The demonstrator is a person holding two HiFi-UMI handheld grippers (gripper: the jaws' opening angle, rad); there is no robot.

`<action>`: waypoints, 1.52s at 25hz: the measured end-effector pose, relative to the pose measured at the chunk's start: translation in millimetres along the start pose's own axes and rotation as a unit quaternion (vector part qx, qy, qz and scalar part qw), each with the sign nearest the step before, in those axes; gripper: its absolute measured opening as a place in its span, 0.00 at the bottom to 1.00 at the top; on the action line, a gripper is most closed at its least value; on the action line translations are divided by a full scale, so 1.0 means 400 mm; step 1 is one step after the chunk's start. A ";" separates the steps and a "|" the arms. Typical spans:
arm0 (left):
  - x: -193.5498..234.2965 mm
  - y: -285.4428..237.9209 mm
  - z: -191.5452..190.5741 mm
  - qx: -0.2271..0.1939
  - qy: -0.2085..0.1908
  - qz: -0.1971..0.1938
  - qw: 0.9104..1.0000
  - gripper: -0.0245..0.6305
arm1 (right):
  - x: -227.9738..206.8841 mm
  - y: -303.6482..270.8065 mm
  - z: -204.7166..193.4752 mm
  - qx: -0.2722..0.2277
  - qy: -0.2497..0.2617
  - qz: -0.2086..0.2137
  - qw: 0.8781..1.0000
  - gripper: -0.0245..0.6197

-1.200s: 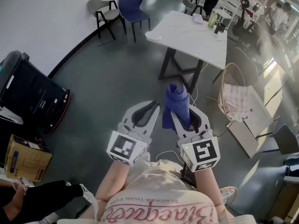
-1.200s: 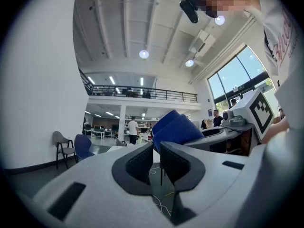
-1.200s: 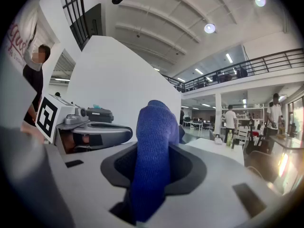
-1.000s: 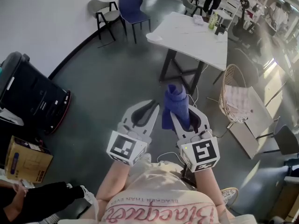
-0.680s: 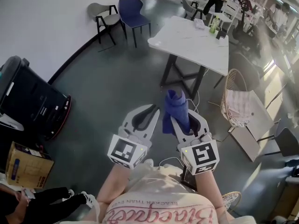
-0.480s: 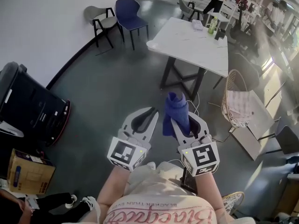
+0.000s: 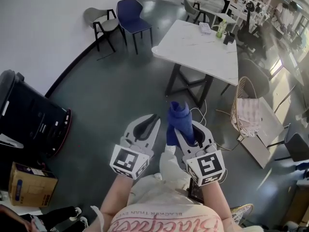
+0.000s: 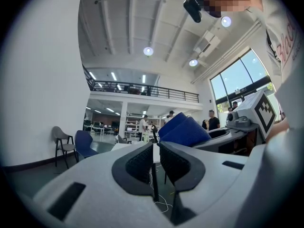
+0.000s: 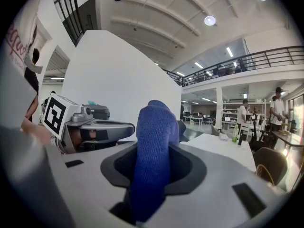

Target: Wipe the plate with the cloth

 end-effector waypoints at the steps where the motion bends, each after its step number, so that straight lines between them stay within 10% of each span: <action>1: 0.010 -0.011 -0.003 0.000 0.001 0.000 1.000 0.10 | -0.010 -0.013 -0.001 0.001 -0.001 0.000 1.000 0.24; 38: 0.390 -0.684 -0.039 0.026 0.012 0.042 0.999 0.10 | -0.554 -0.558 0.050 0.017 -0.008 0.057 0.998 0.24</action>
Point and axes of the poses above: the fingertips, and each gripper's own axes: y backward along the fingers, x to its left, z out of its top, the point moved 2 cm from there along y, backward along the fingers, and after that the axes turned 1 degree about -z, right-handed, at the moved point
